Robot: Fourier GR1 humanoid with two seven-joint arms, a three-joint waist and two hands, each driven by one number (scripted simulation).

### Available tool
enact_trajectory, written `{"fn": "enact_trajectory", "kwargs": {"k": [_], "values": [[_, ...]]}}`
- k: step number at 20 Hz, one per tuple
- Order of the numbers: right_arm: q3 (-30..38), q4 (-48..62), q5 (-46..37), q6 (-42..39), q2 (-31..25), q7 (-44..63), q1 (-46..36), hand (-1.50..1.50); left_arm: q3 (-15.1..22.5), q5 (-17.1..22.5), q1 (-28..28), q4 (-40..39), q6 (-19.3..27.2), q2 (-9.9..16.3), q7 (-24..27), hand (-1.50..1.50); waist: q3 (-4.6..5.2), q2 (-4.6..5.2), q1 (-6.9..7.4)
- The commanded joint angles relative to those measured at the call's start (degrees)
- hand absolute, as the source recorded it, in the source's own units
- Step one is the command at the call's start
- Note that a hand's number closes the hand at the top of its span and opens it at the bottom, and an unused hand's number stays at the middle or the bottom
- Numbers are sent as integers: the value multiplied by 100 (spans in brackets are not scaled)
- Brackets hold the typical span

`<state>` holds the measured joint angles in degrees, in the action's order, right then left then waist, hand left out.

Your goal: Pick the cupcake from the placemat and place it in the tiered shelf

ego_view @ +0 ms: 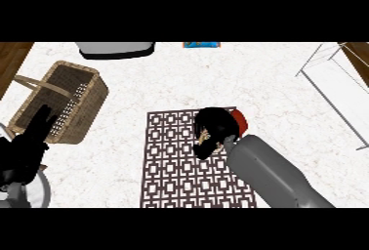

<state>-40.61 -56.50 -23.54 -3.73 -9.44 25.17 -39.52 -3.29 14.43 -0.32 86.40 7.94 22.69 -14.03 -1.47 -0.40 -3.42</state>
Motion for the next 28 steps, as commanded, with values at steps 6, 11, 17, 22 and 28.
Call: {"fn": "enact_trajectory", "kwargs": {"k": [6,11,17,22,28], "values": [[2510,986,135,2624,-887,2572,-603,150,201,164,374,-126,-99,-306,-315,0,166,89,-125],[2368,1235,-1022,3703,-1159,3813,-1539,150,420,88,351,-151,-263,-408,-267,0,183,59,202],[2287,1454,-2062,3296,-1727,5004,-2691,150,560,22,341,-264,-191,-600,-393,0,192,-21,99],[2372,1631,-2602,2619,-1961,5579,-3491,150,459,28,392,-155,-230,-532,-408,0,184,-54,147],[2600,1759,-2957,2194,-2377,5712,-3963,150,360,50,328,-145,-250,-516,-489,0,168,-47,105]]}}
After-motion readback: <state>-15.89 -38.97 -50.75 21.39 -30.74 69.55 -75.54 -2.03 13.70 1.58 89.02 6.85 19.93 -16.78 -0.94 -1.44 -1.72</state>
